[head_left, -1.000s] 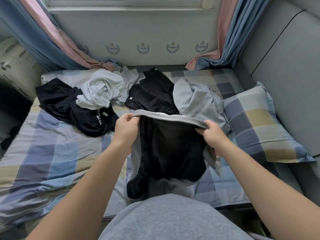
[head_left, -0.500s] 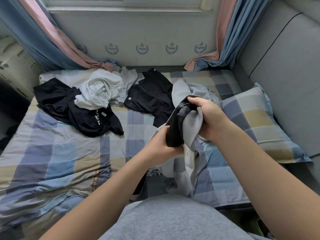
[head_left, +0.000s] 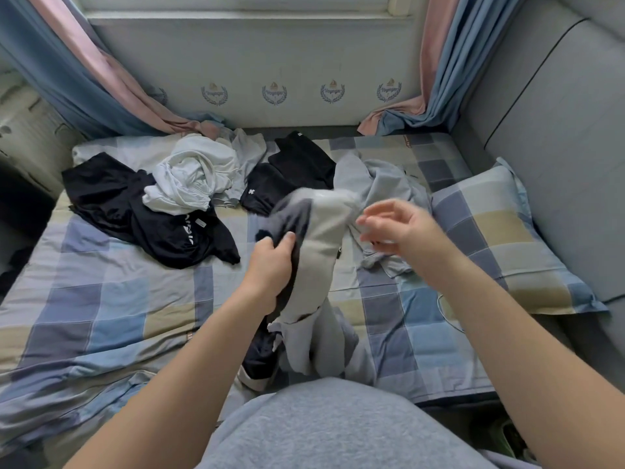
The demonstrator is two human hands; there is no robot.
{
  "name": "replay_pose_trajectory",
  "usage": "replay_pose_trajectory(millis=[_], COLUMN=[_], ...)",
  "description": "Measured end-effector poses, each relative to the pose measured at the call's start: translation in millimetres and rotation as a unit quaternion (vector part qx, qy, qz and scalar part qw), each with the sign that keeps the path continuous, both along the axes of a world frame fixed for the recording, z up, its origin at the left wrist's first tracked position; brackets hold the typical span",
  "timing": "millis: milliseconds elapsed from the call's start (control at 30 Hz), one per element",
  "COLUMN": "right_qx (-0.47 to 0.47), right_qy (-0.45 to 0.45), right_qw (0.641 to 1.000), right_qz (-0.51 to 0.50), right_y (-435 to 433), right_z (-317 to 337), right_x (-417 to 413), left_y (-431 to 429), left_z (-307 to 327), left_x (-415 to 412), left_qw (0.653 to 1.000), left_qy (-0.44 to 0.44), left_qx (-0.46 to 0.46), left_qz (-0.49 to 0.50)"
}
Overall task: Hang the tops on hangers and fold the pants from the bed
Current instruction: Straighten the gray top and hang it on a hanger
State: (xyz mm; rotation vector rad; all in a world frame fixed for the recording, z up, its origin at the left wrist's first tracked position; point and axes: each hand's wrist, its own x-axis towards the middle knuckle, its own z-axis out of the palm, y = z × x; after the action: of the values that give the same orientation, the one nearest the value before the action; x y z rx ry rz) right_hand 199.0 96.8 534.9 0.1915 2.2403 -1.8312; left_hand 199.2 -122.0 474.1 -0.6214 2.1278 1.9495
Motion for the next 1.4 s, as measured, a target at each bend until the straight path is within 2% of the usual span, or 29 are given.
replay_pose_trajectory(millis=[100,167,233,333,433,500,633,733,800,867,933,1067,1133,1200,1300,1400], right_qx=[0.032,0.057,0.032,-0.009,-0.058,-0.081,-0.066,-0.036,-0.037,-0.024,-0.004,0.011,0.028,0.020,0.020,0.013], right_qy=[-0.086,-0.120,-0.101,-0.014,0.040,0.056,0.048,0.095,0.118,0.134,0.137,0.120,0.118,0.108,0.088,0.068], right_qw=[0.987,0.979,0.988,0.999,0.997,0.995,0.994,0.989,0.987,0.990,0.990,0.972,0.966,0.969,0.971,0.968], right_qz=[0.128,0.158,0.115,0.029,0.006,-0.025,-0.072,-0.111,-0.100,-0.042,0.046,0.203,0.227,0.222,0.223,0.240], right_y=[-15,-31,-47,-57,-56,-54,-46,-32,-21,-13,-9,-10,-7,-2,6,7], right_z=[-20,-40,-62,-76,-77,-78,-78,-63,-48,-35,-25,-13,-12,-16,-28,-34], right_x=[18,30,41,48,46,45,37,27,18,11,8,9,8,9,17,23], left_y=[5,10,15,17,13,14,14,8,2,-4,-4,5,11,14,10,1], left_z=[9,15,19,25,26,26,22,20,15,10,12,22,23,21,23,29], left_x=[-5,-5,-4,-2,-1,2,3,6,7,8,10,7,9,10,8,4], left_qw=[0.992,0.988,0.985,0.981,0.980,0.979,0.978,0.991,0.996,0.980,0.956,0.898,0.900,0.922,0.922,0.892], left_qy=[-0.038,-0.032,-0.021,-0.018,-0.037,-0.046,-0.070,-0.081,-0.060,-0.002,0.070,0.222,0.208,0.185,0.232,0.242], left_qx=[0.103,0.136,0.155,0.174,0.179,0.185,0.192,0.104,-0.038,-0.177,-0.237,-0.203,-0.183,-0.185,-0.201,-0.179], left_qz=[0.067,0.073,0.078,0.090,0.080,0.067,0.031,-0.019,-0.047,-0.090,-0.157,-0.322,-0.336,-0.285,-0.237,-0.338])
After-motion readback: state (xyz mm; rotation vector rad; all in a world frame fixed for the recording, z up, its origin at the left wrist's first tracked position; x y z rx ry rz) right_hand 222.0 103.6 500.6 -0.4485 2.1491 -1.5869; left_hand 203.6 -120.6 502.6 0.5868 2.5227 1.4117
